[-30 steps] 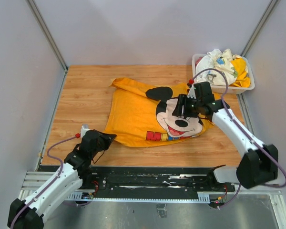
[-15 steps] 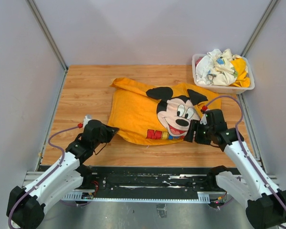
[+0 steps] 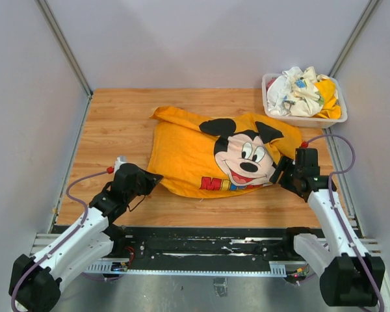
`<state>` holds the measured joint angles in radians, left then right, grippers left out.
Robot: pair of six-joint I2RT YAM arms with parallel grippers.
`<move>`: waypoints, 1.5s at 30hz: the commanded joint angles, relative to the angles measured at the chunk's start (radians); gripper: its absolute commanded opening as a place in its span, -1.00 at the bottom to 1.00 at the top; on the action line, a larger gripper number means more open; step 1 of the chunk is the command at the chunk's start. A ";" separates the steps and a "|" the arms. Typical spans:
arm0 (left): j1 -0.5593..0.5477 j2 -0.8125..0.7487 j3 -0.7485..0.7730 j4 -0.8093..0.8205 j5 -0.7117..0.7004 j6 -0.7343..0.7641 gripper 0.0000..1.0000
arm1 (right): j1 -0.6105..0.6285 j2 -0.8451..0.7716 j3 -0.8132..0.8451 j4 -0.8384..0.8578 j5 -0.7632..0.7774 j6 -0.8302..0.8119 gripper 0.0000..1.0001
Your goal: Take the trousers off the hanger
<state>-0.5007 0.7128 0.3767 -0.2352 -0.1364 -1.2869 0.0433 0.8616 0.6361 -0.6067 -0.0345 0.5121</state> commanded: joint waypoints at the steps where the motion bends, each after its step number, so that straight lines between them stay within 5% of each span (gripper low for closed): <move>1: 0.003 -0.017 0.025 0.025 0.023 0.015 -0.99 | -0.060 0.082 -0.030 0.171 -0.017 -0.029 0.41; 4: 0.006 -0.026 0.026 0.019 0.023 0.016 -0.99 | -0.074 0.157 -0.029 0.262 -0.041 -0.028 0.36; 6: 0.009 -0.031 0.028 0.017 0.024 0.017 -1.00 | -0.078 0.206 -0.015 0.299 -0.069 -0.030 0.14; 10: 0.018 -0.030 0.041 0.008 0.029 0.021 -1.00 | -0.081 0.243 0.054 0.264 -0.102 -0.046 -0.77; 12: 0.023 -0.030 0.051 0.003 0.033 0.021 -0.99 | -0.080 0.214 0.093 0.217 -0.103 -0.044 -0.99; 19: 0.037 -0.028 0.169 -0.066 0.025 0.048 -0.99 | -0.078 0.098 0.343 0.006 -0.138 -0.034 -0.99; 27: 0.068 -0.030 0.340 -0.164 -0.029 0.118 -0.99 | -0.020 0.198 0.622 -0.096 -0.185 0.009 -0.99; 33: 0.121 -0.029 0.348 -0.192 0.016 0.128 -0.99 | 0.008 0.407 0.562 -0.084 -0.293 -0.004 -0.99; 45: 0.135 -0.024 0.258 -0.210 0.047 0.135 -1.00 | 0.098 0.456 0.301 -0.048 -0.323 -0.063 -0.99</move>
<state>-0.3752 0.6922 0.6228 -0.4885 -0.1081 -1.1717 0.1261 1.3060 0.9440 -0.6712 -0.3141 0.4873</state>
